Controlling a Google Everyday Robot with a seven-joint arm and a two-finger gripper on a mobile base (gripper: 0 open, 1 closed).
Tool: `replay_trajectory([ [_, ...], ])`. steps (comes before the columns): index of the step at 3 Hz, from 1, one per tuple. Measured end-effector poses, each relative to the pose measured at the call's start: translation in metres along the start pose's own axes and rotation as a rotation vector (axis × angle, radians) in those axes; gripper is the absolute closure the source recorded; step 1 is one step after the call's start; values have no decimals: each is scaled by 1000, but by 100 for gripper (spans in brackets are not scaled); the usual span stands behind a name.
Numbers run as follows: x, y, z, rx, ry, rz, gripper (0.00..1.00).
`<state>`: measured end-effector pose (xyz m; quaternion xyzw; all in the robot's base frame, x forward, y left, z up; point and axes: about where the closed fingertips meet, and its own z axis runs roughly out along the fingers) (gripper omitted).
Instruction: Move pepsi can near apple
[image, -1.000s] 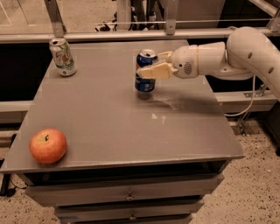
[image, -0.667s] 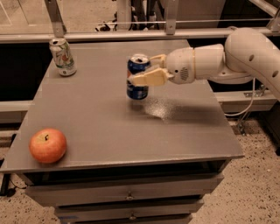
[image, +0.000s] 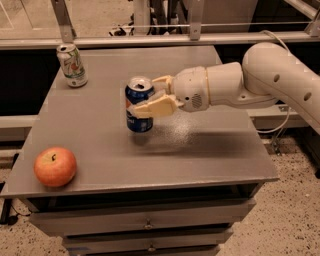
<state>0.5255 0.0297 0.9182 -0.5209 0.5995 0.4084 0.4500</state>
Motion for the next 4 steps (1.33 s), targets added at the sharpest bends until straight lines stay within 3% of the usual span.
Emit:
replay_trajectory([
  [1, -1, -1, -1, 3, 0, 0, 100],
  [3, -16, 38, 83, -58, -79, 7, 100],
  [4, -17, 56, 116, -88, -74, -4, 100],
])
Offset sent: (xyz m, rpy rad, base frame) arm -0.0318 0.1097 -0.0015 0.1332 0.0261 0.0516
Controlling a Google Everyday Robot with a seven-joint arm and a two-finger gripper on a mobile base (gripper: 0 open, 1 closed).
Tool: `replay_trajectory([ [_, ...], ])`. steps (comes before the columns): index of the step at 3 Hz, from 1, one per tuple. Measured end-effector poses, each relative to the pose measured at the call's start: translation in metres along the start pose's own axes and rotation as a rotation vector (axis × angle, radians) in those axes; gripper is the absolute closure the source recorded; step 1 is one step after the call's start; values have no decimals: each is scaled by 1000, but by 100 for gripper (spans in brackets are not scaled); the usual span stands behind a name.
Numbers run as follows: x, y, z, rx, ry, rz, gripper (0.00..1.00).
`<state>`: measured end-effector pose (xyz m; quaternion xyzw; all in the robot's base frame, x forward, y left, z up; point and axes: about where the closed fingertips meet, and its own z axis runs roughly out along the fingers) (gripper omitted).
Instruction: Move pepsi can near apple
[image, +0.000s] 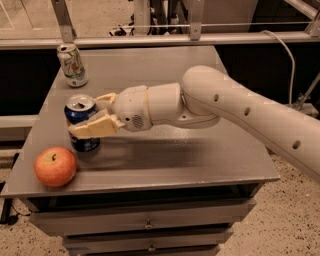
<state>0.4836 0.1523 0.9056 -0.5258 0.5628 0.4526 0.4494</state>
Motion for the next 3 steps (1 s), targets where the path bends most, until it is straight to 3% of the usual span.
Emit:
replay_trajectory([
  [1, 2, 12, 20, -26, 32, -17, 100],
  [3, 1, 16, 20, -53, 138, -51, 61],
])
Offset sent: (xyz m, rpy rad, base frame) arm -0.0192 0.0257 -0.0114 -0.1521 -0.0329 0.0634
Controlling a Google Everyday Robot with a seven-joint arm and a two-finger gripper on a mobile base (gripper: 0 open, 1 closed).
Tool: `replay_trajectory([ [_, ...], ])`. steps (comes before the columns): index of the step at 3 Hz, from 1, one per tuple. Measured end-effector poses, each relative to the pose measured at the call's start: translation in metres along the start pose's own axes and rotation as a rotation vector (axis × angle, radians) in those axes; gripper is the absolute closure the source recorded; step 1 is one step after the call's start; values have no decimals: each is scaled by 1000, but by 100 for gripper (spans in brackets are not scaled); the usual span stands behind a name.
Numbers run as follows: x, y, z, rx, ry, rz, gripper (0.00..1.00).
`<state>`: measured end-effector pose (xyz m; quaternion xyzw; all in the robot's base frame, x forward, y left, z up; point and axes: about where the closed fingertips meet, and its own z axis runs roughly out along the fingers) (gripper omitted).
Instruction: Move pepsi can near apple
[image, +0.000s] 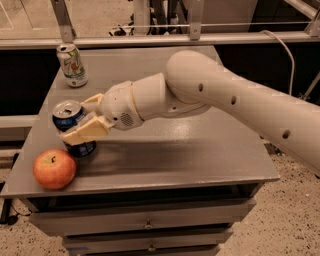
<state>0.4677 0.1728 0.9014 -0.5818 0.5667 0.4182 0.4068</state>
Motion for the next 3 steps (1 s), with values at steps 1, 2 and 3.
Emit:
replay_trajectory([
  [1, 3, -2, -12, -22, 44, -4, 36],
  [2, 8, 0, -19, -35, 57, 8, 13],
  [3, 17, 4, -20, -40, 44, 32, 0],
])
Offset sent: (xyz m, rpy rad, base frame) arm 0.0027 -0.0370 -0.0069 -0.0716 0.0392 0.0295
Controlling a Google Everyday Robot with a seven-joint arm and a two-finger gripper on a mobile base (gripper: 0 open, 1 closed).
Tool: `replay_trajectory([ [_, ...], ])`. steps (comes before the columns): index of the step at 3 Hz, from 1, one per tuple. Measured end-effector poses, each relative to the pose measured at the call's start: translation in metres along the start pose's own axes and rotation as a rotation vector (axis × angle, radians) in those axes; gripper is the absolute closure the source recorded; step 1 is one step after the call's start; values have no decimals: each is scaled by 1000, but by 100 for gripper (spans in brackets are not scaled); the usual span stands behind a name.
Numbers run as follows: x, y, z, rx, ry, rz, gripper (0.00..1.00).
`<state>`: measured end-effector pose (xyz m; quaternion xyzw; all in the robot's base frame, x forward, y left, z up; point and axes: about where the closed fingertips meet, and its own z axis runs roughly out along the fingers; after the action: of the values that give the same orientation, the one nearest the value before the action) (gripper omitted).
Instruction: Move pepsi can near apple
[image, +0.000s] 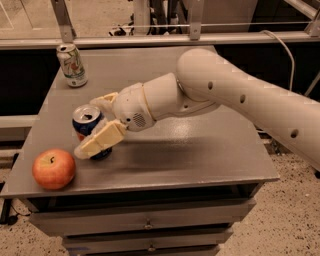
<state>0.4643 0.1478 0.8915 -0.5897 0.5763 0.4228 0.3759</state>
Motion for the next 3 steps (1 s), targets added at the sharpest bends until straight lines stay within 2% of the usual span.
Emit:
replay_trajectory([
  [1, 7, 4, -1, 5, -15, 23, 0],
  [2, 10, 9, -15, 32, -11, 38, 0],
  [3, 1, 13, -60, 118, 12, 16, 0],
])
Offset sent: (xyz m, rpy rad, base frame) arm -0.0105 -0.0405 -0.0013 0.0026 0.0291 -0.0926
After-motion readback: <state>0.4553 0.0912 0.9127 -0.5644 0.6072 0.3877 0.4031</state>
